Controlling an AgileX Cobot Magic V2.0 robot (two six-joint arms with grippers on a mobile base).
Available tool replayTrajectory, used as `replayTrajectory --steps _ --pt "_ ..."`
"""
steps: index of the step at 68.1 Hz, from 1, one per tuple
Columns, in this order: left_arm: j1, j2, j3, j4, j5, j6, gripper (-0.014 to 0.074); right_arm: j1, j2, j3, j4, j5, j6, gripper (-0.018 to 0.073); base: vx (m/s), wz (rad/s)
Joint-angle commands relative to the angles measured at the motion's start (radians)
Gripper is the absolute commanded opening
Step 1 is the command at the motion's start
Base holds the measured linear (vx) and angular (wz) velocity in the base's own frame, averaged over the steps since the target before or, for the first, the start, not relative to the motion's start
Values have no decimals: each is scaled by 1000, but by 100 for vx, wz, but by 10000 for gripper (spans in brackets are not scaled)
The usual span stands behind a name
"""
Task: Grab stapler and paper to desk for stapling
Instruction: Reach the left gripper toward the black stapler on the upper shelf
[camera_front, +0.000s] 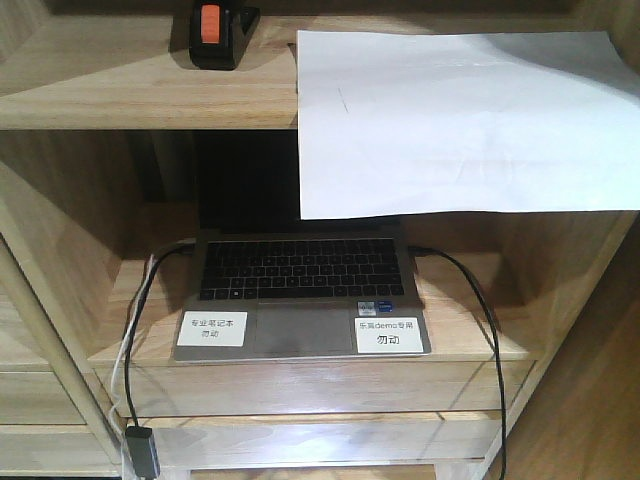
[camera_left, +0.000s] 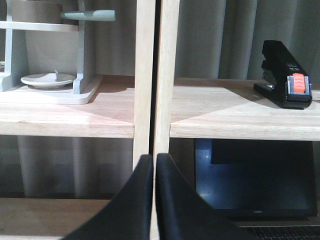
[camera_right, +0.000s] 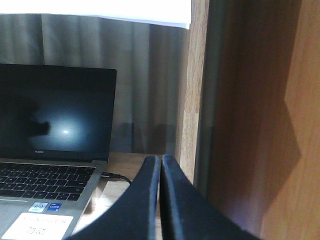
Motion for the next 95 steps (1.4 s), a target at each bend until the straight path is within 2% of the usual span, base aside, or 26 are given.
replayTrajectory --steps 1,12,26,37,64,74,83,95 --pt "-3 18 -32 -7 -75 -9 10 -9 -10 24 -3 -78 -10 -9 0 0" --pt "-3 18 -32 -7 -85 -9 99 -9 -10 24 -3 -78 -10 -9 0 0" --pt "-3 18 -32 -7 -92 -9 315 -9 -10 24 -3 -78 -10 -9 0 0" --pt "-3 18 -32 -7 -91 -9 430 -9 -10 24 -3 -78 -10 -9 0 0" --pt "-7 18 -32 -5 -65 0 440 -9 -10 24 -3 -78 -10 -9 0 0" --pt "-78 24 -33 -7 -71 75 440 -9 -10 24 -3 -78 -10 -9 0 0" --pt "-135 67 -57 -9 -82 77 440 -9 -10 24 -3 -78 -10 -9 0 0" --pt "-204 181 -134 -96 -83 92 440 -9 -10 24 -3 -78 -10 -9 0 0"
